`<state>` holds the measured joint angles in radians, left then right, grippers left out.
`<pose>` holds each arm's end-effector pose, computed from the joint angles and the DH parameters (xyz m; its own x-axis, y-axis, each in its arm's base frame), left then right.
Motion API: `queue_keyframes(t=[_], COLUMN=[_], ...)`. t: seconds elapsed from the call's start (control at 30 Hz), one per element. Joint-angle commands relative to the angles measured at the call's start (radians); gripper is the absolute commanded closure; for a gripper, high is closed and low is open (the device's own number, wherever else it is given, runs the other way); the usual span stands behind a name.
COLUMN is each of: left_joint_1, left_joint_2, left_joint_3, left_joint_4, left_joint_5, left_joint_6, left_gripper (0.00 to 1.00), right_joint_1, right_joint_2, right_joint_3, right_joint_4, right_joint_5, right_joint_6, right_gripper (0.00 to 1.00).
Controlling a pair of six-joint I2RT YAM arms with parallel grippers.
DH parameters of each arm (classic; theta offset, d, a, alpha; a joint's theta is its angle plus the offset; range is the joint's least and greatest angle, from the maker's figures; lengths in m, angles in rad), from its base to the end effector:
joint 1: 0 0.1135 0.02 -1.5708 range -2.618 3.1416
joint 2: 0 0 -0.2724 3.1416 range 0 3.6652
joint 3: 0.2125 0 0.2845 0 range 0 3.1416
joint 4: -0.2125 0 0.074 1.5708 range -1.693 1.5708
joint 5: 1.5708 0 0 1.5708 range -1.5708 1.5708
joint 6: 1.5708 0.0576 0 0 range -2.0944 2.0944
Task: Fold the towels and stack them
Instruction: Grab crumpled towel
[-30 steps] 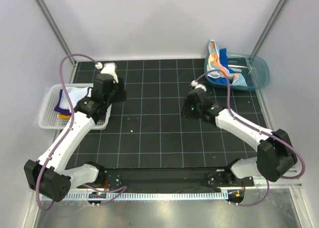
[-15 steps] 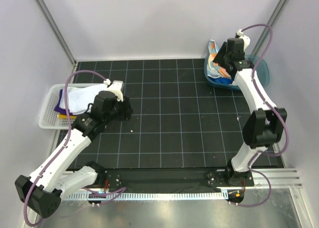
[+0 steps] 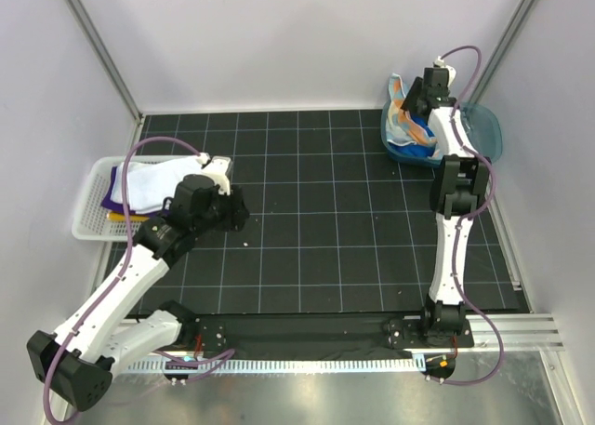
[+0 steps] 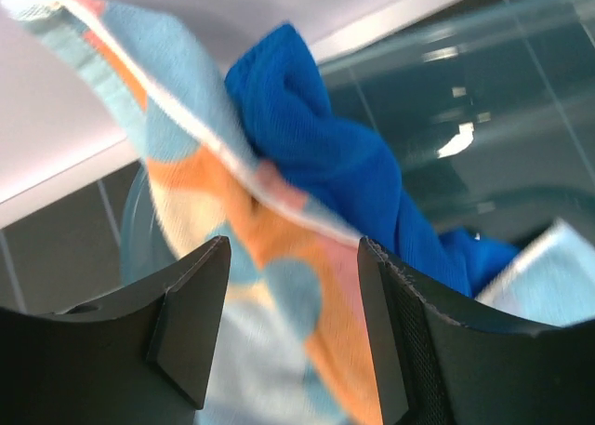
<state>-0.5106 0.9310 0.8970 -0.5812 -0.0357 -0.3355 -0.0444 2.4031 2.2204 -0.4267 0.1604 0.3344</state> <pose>0.2146 -0.1178 0.3066 -0.6279 -0.0254 -0.7779 0.2714 0.9296 -0.2494 0.6121 -0.0364 0.2304 -0.4828 0.3458 -0.8046 0.3527 0.9177 0.1828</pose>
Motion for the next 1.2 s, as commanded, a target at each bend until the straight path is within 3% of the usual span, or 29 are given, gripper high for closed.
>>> queue_keyframes(t=[0.0, 0.6, 0.8, 1.03, 1.17], left_joint_1=[-0.002, -0.002, -0.002, -0.002, -0.003], left_joint_2=[-0.003, 0.035, 0.043, 0.046, 0.046], left_joint_3=[0.005, 0.002, 0.003, 0.003, 0.002], left_joint_4=[0.012, 0.009, 0.006, 0.006, 0.006], left_joint_5=[0.017, 0.033, 0.033, 0.033, 0.033], left_joint_6=[0.012, 0.012, 0.012, 0.012, 0.013], left_gripper=[0.48, 0.49, 0.5, 0.51, 0.52], right_joint_1=[0.001, -0.002, -0.003, -0.005, -0.005], right_joint_2=[0.052, 0.129, 0.117, 0.03, -0.039], right_joint_3=[0.157, 0.035, 0.03, 0.01, 0.007], right_joint_4=[-0.011, 0.1, 0.103, 0.111, 0.111], right_joint_5=[-0.065, -0.041, -0.035, -0.027, -0.025], right_joint_6=[-0.092, -0.126, -0.123, -0.11, -0.104], right_gripper=[0.36, 0.48, 0.61, 0.86, 0.9])
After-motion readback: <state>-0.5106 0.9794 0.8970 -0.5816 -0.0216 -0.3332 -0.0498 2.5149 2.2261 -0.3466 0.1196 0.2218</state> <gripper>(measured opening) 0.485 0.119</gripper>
